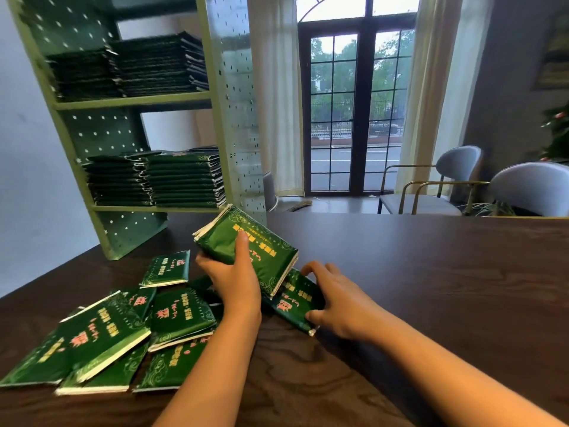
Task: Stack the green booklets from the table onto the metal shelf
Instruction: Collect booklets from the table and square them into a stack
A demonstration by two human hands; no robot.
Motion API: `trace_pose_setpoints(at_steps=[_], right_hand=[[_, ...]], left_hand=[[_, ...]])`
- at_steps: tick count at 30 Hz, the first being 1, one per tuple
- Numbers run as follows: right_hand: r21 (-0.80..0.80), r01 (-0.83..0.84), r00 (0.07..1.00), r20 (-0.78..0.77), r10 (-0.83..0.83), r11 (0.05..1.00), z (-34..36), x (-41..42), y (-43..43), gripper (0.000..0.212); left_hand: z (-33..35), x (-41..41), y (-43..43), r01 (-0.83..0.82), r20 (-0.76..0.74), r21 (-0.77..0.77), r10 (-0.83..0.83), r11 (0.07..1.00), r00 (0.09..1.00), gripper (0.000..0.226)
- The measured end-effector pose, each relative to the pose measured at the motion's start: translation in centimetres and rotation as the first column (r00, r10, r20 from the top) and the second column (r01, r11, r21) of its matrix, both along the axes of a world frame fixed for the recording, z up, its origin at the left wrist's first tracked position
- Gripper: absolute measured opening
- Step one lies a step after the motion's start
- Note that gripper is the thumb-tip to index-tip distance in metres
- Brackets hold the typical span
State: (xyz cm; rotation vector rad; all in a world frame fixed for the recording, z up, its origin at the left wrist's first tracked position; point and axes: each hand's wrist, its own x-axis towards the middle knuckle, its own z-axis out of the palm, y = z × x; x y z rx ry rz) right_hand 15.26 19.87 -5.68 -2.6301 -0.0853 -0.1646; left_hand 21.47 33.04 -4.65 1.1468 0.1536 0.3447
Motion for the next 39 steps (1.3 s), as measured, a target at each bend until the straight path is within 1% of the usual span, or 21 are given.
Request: trace_pose_setpoints(at_steps=[2,6,11,13,15,17,19,20,21,22,23,25,26,28,30,31,32,33,34,37,39], right_hand=[[0.02,0.025,0.999,0.027,-0.026,0.999,0.0,-0.1,-0.4,0.057],[0.135,0.082,0.995,0.037,-0.088,0.987,-0.1,0.2,-1.2,0.05],[0.269,0.098,0.975,0.169,-0.147,0.958,0.0,0.5,-1.8,0.044],[0.363,0.13,0.942,0.246,-0.23,0.922,0.0,0.8,-2.2,0.041],[0.512,0.126,0.897,0.307,-0.318,0.85,0.2,0.9,-2.4,0.035],[0.673,0.055,0.869,0.332,-0.368,0.738,0.5,0.8,-2.2,0.028],[0.795,-0.041,0.856,0.34,-0.388,0.605,0.9,0.6,-1.5,0.025],[0.828,-0.077,0.857,0.339,-0.387,0.556,1.2,0.5,-1.2,0.024],[0.847,-0.111,0.87,0.336,-0.361,0.52,1.4,0.3,-0.7,0.023],[0.858,-0.138,0.886,0.33,-0.325,0.495,1.5,0.1,-0.2,0.023],[0.862,-0.157,0.902,0.324,-0.286,0.482,1.4,0.0,0.4,0.023],[0.844,-0.165,0.919,0.32,-0.233,0.51,1.0,-0.2,1.6,0.026],[0.82,-0.157,0.917,0.328,-0.227,0.551,0.7,-0.2,2.2,0.029],[0.738,-0.16,0.902,0.379,-0.208,0.655,0.4,-0.7,3.3,0.034],[0.648,-0.206,0.882,0.448,-0.148,0.733,0.2,-1.3,4.2,0.036],[0.611,-0.235,0.873,0.474,-0.112,0.756,0.1,-1.6,4.6,0.036],[0.58,-0.258,0.865,0.495,-0.082,0.773,0.0,-1.8,4.8,0.035],[0.56,-0.284,0.859,0.509,-0.053,0.778,-0.1,-1.9,4.9,0.034],[0.55,-0.315,0.854,0.52,-0.022,0.774,-0.1,-2.0,5.0,0.031],[0.518,-0.382,0.835,0.549,0.045,0.766,-0.3,-2.0,5.3,0.02],[0.483,-0.404,0.826,0.557,0.084,0.777,-0.3,-1.8,5.5,0.02]], left_hand=[[-0.2,-0.6,-0.4,0.005,-0.005,0.056,-0.005,0.998,1.0,0.067],[-0.3,-1.2,-0.7,0.051,-0.033,0.122,-0.047,0.991,0.998,0.069],[-0.3,-2.3,0.7,0.105,-0.084,0.167,-0.092,0.98,0.992,0.065],[-0.7,-2.5,1.4,0.152,-0.172,0.138,-0.128,0.979,0.977,0.061],[-0.9,-2.7,2.3,0.215,-0.299,0.056,-0.189,0.975,0.935,0.058],[-0.9,-3.2,2.9,0.287,-0.378,-0.033,-0.278,0.957,0.883,0.063],[-0.9,-3.7,3.4,0.331,-0.393,-0.046,-0.322,0.942,0.861,0.068],[-0.8,-3.9,3.4,0.338,-0.39,-0.045,-0.328,0.94,0.86,0.068],[-0.7,-4.3,3.6,0.327,-0.384,-0.053,-0.321,0.944,0.866,0.07],[-0.5,-4.6,3.6,0.322,-0.376,-0.057,-0.319,0.945,0.87,0.076],[-0.3,-4.9,3.6,0.317,-0.36,-0.066,-0.319,0.946,0.876,0.089],[-0.4,-4.9,3.6,0.293,-0.344,-0.08,-0.302,0.953,0.889,0.116],[-0.3,-5.0,3.5,0.273,-0.341,-0.062,-0.277,0.96,0.898,0.122],[0.1,-5.3,3.6,0.237,-0.36,0.03,-0.211,0.971,0.909,0.132],[0.6,-5.9,3.7,0.257,-0.383,0.08,-0.208,0.963,0.9,0.137],[0.6,-6.1,3.8,0.265,-0.373,0.067,-0.222,0.962,0.901,0.128],[0.6,-6.2,3.8,0.264,-0.353,0.047,-0.232,0.963,0.906,0.111],[0.6,-6.2,3.9,0.251,-0.34,0.035,-0.225,0.967,0.913,0.093],[0.5,-6.2,4.3,0.238,-0.337,0.051,-0.208,0.97,0.918,0.082],[0.7,-6.0,5.9,0.22,-0.326,0.116,-0.173,0.968,0.93,0.063],[0.9,-5.8,7.3,0.226,-0.3,0.093,-0.189,0.97,0.935,0.058]])
